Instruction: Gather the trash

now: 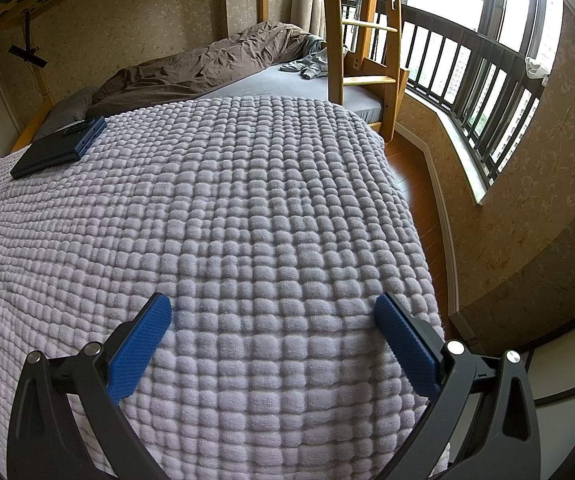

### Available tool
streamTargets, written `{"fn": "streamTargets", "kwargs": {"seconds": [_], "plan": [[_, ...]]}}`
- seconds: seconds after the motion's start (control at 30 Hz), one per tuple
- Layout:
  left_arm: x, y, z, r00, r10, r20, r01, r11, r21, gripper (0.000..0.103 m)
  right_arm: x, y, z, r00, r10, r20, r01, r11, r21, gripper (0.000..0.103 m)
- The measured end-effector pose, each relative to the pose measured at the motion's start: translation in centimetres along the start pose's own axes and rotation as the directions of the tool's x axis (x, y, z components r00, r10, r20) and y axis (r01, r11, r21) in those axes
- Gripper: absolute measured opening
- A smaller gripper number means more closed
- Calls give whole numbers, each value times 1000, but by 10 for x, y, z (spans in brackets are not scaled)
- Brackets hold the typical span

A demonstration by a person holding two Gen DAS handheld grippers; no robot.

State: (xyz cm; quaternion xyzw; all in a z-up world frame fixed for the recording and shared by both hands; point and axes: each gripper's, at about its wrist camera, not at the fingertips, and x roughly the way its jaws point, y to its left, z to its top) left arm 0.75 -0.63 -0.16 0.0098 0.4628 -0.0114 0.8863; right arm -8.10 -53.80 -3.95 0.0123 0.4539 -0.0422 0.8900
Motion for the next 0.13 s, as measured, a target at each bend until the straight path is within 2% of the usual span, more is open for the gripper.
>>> {"fn": "streamTargets", "kwargs": {"seconds": [0.13], "plan": [[0,0,0,1000,0,0,0,1000,0,102,0,-1,0,1000,0,0,0,1000,0,99]]}}
